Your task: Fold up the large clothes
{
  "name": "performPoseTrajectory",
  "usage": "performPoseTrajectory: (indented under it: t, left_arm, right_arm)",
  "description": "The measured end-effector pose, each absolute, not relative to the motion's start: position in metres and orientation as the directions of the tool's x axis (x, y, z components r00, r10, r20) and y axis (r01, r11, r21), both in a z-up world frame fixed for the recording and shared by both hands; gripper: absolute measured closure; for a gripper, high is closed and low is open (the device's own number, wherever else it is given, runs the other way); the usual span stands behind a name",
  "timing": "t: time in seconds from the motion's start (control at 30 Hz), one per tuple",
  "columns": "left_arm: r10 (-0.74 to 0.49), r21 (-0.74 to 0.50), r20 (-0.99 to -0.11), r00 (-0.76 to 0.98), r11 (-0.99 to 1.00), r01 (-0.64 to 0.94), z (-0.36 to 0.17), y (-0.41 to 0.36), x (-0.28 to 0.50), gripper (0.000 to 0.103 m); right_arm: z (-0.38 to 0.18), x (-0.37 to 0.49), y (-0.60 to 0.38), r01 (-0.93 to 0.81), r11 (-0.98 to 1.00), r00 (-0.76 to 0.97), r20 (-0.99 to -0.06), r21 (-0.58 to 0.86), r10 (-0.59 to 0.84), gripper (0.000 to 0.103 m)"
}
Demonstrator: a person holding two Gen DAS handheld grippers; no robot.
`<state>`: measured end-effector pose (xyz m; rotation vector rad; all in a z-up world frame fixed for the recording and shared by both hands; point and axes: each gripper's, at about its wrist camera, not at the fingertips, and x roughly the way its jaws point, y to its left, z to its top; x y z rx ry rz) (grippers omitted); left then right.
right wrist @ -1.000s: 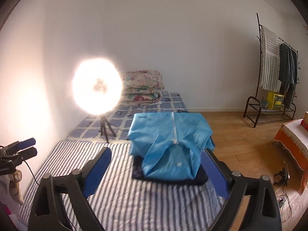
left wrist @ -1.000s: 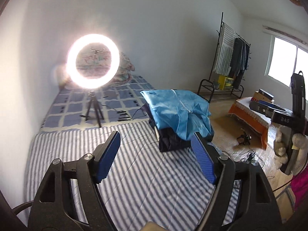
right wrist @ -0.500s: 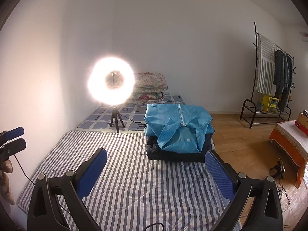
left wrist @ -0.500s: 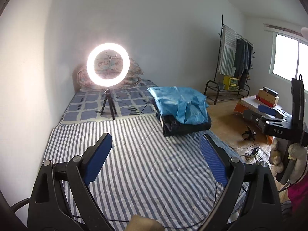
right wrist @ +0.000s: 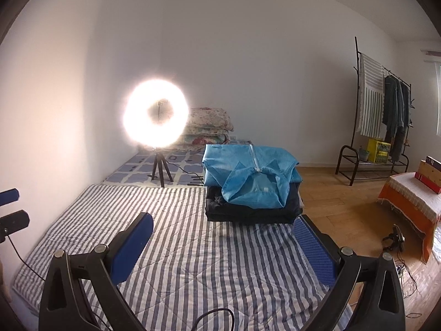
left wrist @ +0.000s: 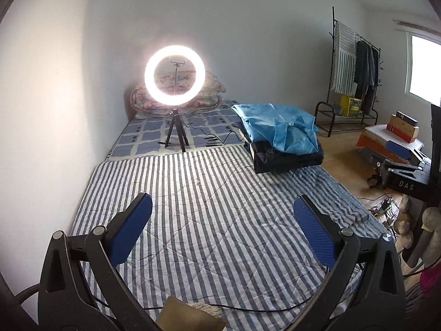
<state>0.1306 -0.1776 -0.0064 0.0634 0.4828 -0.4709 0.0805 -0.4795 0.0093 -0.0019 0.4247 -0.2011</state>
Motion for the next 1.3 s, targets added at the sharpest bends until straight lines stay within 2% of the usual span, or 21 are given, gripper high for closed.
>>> performPoseTrajectory:
  t: [0.2, 0.37, 1.3]
  left_arm:
    - [-0.403, -0.033, -0.482, 0.778, 0.896, 0.443, -0.018, -0.177, 0.127, 0.000]
    - [-0.394, -0.013, -0.494, 0.775, 0.894, 0.447, -0.024, -0.182, 0.126, 0.000]
    - [-0.339, 0.042, -0.462, 0.819, 0.915, 0.402, -0.029, -0.179, 0.116, 0.000]
  right_arm:
    - [-0.003, 0.082, -0.470, 0.165, 0.982, 0.885, -0.425, -0.095, -0.190, 0.000]
    - [-0.008, 0.081, -0.472, 0.169, 0.982, 0.880, -0.437, -0.079, -0.187, 0.000]
    - [-0.015, 0.083, -0.470, 0.156, 0.985, 0.864, -0.474, -0.073, -0.172, 0.000]
